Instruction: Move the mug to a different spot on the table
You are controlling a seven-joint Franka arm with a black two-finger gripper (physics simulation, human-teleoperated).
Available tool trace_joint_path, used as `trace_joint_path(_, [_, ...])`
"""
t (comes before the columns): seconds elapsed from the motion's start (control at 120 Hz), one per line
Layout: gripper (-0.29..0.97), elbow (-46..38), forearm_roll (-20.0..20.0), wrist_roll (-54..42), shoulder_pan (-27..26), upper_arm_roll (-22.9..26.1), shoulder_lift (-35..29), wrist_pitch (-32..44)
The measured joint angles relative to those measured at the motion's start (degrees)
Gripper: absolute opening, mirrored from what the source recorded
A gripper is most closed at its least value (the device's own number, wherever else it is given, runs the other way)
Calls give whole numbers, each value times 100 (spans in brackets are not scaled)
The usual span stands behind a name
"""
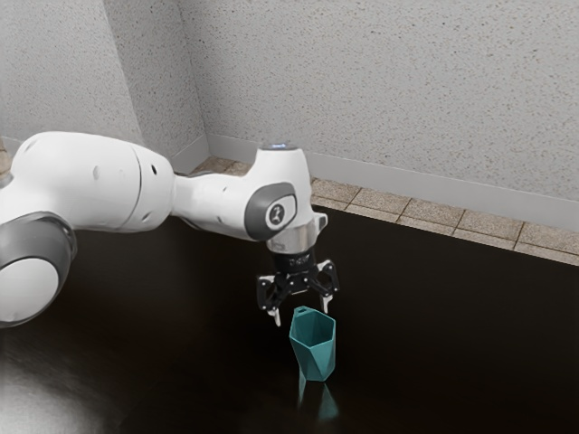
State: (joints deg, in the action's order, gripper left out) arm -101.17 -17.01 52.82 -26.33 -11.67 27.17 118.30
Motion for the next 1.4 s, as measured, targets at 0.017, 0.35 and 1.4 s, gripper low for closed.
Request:
trace_joint_path(0.017, [68,-17,-7,17,-1,2,-6,20])
trace_joint_path(0.35, [67,-315,-54,268,-141,1,-127,356])
trace_joint_path(1.4, [-1,-454,336,581,-231,-98,-698,297])
